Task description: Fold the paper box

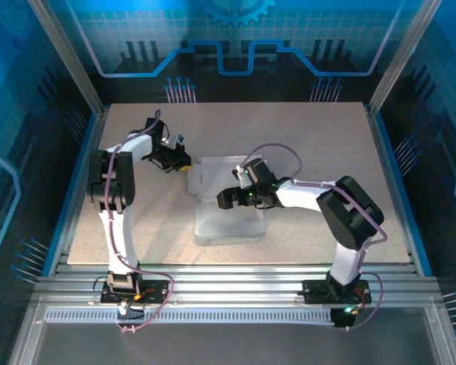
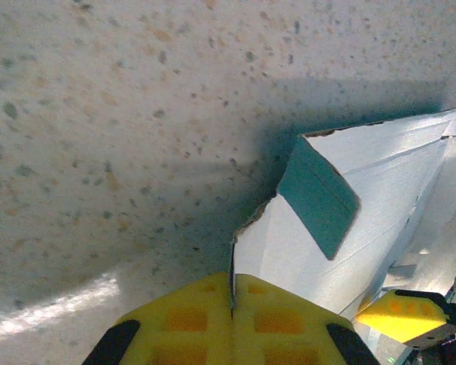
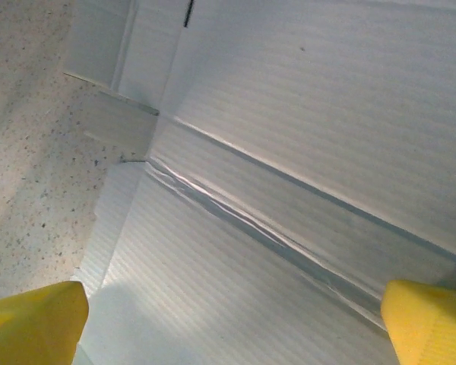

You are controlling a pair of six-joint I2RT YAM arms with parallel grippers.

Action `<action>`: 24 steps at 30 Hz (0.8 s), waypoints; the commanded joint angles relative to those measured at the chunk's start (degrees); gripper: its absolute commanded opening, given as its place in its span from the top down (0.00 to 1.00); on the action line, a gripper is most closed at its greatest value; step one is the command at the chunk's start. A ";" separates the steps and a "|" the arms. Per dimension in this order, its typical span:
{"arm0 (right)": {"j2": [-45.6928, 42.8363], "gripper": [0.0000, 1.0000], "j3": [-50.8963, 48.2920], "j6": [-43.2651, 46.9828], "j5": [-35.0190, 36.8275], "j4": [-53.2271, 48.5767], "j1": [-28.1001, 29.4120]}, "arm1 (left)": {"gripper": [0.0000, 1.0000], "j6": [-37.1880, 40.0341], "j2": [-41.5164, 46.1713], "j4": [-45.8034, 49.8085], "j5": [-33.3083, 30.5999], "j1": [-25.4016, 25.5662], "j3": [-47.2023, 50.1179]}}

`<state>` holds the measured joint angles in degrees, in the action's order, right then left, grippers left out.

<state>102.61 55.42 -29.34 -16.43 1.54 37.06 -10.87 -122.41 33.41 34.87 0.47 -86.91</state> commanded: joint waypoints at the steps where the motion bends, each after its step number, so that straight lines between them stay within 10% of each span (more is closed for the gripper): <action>1: -4.50 0.00 -0.64 0.29 -1.16 -1.91 -0.26 | 0.97 -1.68 3.94 -5.65 0.90 1.56 1.57; 24: -12.52 0.04 -13.36 -2.17 -1.79 4.04 4.79 | 0.95 1.62 12.76 -17.40 -8.76 7.25 7.03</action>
<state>89.60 42.87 -30.89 -17.02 2.57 40.62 -11.16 -113.16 18.24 27.53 7.22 -81.69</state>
